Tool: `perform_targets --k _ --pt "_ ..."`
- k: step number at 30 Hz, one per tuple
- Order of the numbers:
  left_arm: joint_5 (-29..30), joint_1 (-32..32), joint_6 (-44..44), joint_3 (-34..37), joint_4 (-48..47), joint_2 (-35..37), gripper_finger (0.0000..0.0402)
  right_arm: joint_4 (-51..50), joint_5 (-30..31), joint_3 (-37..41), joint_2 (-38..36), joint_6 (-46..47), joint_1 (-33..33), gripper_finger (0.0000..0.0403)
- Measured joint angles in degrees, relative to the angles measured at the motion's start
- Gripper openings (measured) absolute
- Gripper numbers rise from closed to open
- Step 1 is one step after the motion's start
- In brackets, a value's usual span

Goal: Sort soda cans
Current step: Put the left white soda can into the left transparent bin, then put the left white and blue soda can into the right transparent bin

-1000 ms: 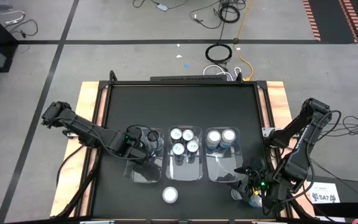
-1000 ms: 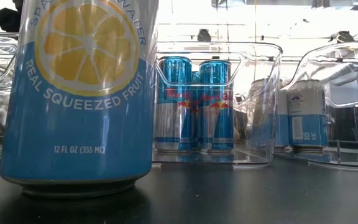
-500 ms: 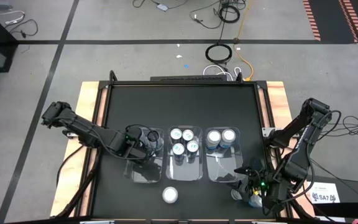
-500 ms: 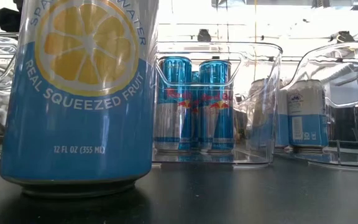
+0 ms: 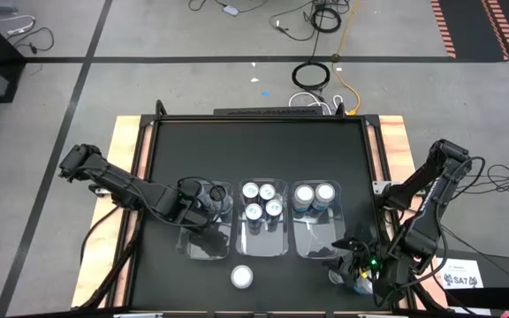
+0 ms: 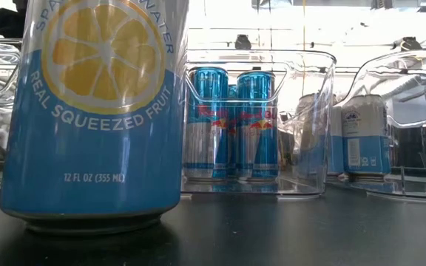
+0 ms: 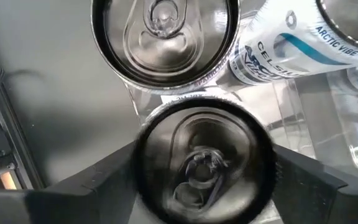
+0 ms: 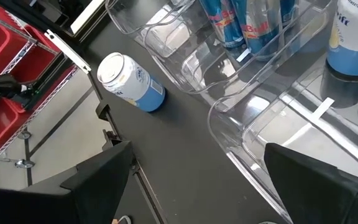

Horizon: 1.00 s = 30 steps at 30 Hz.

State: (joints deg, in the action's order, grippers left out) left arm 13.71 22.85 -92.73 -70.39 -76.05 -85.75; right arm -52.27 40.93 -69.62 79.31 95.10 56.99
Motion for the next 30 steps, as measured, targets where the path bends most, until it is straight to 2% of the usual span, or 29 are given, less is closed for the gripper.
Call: perform_targets --k 8,16,25,30 --pt "0.1 0.0 0.2 -0.1 0.3 -0.8 0.0361 1.1 0.0 0.0 0.0 0.0 0.0 0.0359" --pt "-2.2 0.0 3.1 -2.8 -4.0 -0.4 0.0364 2.0 -0.3 0.0 0.0 0.0 0.0 0.0359" --pt "-2.8 0.1 3.8 -8.4 -4.0 -0.3 0.0364 3.3 -0.2 0.0 0.0 0.0 0.0 0.0359" --pt "-2.8 1.3 9.6 -12.4 -4.1 -0.3 0.0364 4.5 -0.2 0.0 0.0 0.0 0.0 0.0359"
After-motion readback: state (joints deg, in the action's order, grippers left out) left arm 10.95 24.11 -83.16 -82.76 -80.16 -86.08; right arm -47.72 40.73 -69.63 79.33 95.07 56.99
